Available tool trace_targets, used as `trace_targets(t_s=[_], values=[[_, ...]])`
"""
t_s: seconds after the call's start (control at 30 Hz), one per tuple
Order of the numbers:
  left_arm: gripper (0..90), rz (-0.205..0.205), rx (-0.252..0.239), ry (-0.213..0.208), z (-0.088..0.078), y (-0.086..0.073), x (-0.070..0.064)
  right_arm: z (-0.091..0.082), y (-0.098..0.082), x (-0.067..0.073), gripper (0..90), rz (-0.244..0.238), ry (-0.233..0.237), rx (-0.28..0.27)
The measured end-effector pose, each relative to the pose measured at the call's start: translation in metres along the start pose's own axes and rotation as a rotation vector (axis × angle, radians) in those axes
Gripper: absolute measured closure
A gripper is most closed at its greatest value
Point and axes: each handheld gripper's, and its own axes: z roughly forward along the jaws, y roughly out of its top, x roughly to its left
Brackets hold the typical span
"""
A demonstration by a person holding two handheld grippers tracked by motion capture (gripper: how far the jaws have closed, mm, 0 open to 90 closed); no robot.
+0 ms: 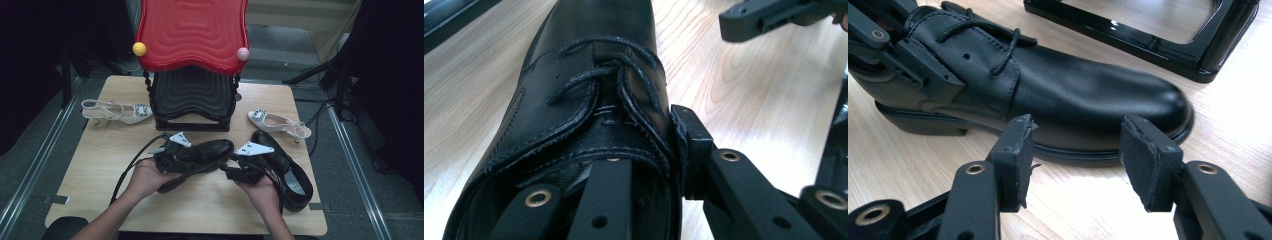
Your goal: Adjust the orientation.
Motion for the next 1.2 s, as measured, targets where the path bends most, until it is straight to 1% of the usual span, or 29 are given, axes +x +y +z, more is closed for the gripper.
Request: trace_targets(t_s=[0.07,0.13,0.17,0.2,0.3,0.33,0.4,0.43,0.5,0.53,0.57,0.6,0.63,0.67,0.7,0.73,0.77,0.8,0.83,0.87,0.9,0.93,0.97,1.0,1.03,1.07,1.1,1.17,1.2], values=[[76.5,0.015,-0.004,0.009,0.0,0.0,0.0,0.001,-0.001,0.001,49.3,0.002,-0.001,0.004],[74.2,0.014,0.0,-0.003,-0.001,-0.001,0.001,0.001,-0.002,0.002,49.5,0.0,-0.003,0.007],[71.9,0.014,0.0,-0.003,-0.001,-0.001,0.001,0.001,-0.002,0.002,49.5,0.003,-0.003,0.007],[66.4,0.018,0.014,-0.021,0.0,0.0,0.001,0.001,-0.002,0.003,49.4,0.006,0.0,0.008],[57.5,0.028,0.023,-0.01,-0.004,0.0,0.001,0.002,-0.003,0.004,49.5,0.005,0.002,0.011],[56.9,0.025,0.017,-0.009,-0.006,0.0,0.001,0.002,-0.003,0.004,49.5,0.005,0.002,0.011],[54.2,0.02,0.02,-0.015,-0.009,0.0,0.002,0.002,-0.003,0.004,49.5,0.003,0.005,0.011],[54.1,0.021,0.013,-0.019,-0.016,-0.002,0.005,0.003,-0.002,0.003,49.6,0.001,0.005,0.012],[53.6,0.02,0.01,-0.025,-0.025,-0.003,0.007,0.003,-0.002,0.004,49.6,0.006,0.006,0.015],[53.3,0.02,0.0,-0.021,-0.03,-0.004,0.008,0.003,-0.002,0.004,49.6,0.008,0.006,0.02],[53.3,0.02,0.0,-0.021,-0.03,-0.004,0.008,0.003,-0.002,0.004,49.6,0.008,0.006,0.02],[53.1,0.026,-0.003,-0.023,-0.039,-0.006,0.011,0.004,-0.002,0.005,49.7,0.003,0.008,0.024],[52.3,0.022,-0.002,-0.019,-0.044,-0.006,0.012,0.004,-0.002,0.006,49.8,0.0,0.007,0.023],[51.8,0.019,-0.011,-0.006,-0.048,-0.007,0.013,0.004,-0.002,0.006,50.0,-0.002,0.007,0.022],[51.8,0.015,-0.024,-0.006,-0.054,-0.008,0.016,0.005,-0.002,0.007,50.1,-0.004,0.008,0.024],[51.5,0.015,-0.024,-0.006,-0.054,-0.008,0.016,0.006,-0.002,0.008,50.3,-0.002,0.009,0.028],[51.5,0.01,-0.038,-0.007,-0.06,-0.009,0.018,0.006,-0.002,0.008,50.3,-0.002,0.009,0.028],[53.4,0.011,-0.051,-0.004,-0.068,-0.01,0.021,0.007,-0.001,0.009,50.7,-0.003,0.015,0.029],[55.8,0.009,-0.056,-0.013,-0.073,-0.012,0.023,0.007,-0.001,0.01,50.8,-0.005,0.014,0.028],[59.4,0.009,-0.056,-0.013,-0.073,-0.012,0.023,0.007,-0.001,0.01,50.8,-0.005,0.014,0.028],[62.2,0.013,-0.07,-0.003,-0.082,-0.015,0.028,0.008,-0.001,0.012,52.0,-0.01,0.014,0.033],[64.4,0.01,-0.073,0.002,-0.086,-0.017,0.031,0.008,-0.001,0.013,52.4,-0.007,0.017,0.032],[67.0,0.01,-0.073,0.002,-0.086,-0.017,0.031,0.008,-0.001,0.013,52.4,-0.007,0.017,0.032],[69.4,-0.001,-0.081,0.01,-0.092,-0.021,0.039,0.01,0.0,0.014,54.4,0.002,0.022,0.036],[71.8,-0.006,-0.086,0.009,-0.094,-0.022,0.042,0.011,0.0,0.014,54.8,0.006,0.025,0.036],[73.9,-0.008,-0.094,0.018,-0.095,-0.024,0.046,0.012,0.0,0.015,55.9,0.01,0.029,0.037],[76.4,-0.01,-0.092,0.018,-0.095,-0.026,0.049,0.013,0.0,0.016,57.0,0.014,0.033,0.039],[80.1,-0.018,-0.095,0.034,-0.092,-0.029,0.056,0.015,0.001,0.018,60.3,0.023,0.038,0.042],[83.0,-0.024,-0.088,0.035,-0.089,-0.031,0.059,0.016,0.001,0.019,61.5,0.026,0.044,0.041]])
